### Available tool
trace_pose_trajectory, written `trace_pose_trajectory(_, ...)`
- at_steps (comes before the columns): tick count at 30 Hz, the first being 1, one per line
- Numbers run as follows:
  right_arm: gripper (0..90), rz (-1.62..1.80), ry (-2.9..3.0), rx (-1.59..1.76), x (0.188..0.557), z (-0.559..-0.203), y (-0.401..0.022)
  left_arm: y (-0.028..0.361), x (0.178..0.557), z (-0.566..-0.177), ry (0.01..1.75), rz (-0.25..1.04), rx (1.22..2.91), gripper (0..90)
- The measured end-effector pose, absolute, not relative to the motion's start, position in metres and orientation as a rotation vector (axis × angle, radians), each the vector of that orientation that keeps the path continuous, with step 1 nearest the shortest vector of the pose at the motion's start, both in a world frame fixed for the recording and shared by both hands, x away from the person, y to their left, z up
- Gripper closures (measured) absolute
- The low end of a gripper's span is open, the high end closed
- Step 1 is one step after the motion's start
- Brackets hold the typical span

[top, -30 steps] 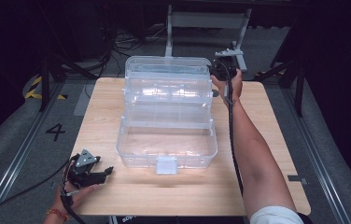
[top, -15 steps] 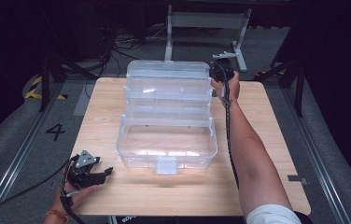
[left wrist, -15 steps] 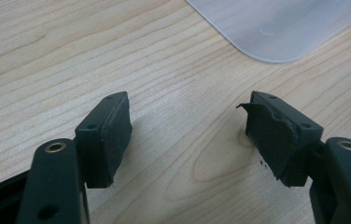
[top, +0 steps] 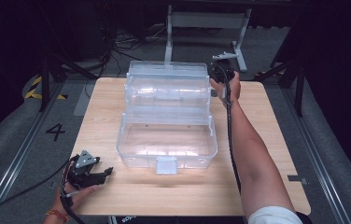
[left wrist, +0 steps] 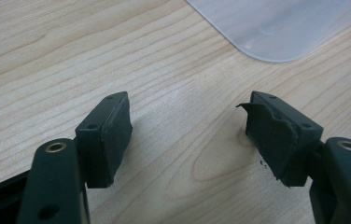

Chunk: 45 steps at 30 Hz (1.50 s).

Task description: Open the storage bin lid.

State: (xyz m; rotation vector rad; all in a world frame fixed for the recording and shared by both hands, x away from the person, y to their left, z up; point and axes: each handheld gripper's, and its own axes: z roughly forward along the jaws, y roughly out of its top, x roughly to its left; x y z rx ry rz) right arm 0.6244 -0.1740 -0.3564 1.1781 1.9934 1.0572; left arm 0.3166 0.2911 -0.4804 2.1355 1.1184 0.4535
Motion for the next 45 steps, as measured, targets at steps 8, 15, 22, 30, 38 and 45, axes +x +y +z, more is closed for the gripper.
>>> trace_pose_trajectory(8,78.4,1.049,2.009,1.147,0.615,-0.351,-0.176,0.291,0.317,-0.480,1.119,0.454,2.134,31.6)
trace_pose_trajectory(15,74.0,1.048,2.012,1.106,0.604,-0.343,-0.180,0.291,0.316,-0.480,1.124,0.454,2.139,31.6)
trace_pose_trajectory(22,71.3,1.047,2.028,1.079,0.594,-0.339,-0.180,0.291,0.316,-0.480,1.124,0.455,2.141,31.6)
trace_pose_trajectory(30,66.3,1.043,2.052,1.052,0.582,-0.339,-0.183,0.291,0.316,-0.480,1.129,0.456,2.137,31.5)
trace_pose_trajectory(38,62.0,1.029,2.079,1.034,0.571,-0.340,-0.190,0.291,0.315,-0.481,1.133,0.459,2.126,31.5)
trace_pose_trajectory(45,59.6,1.025,2.115,0.990,0.549,-0.344,-0.196,0.290,0.315,-0.481,1.134,0.461,2.126,31.4)
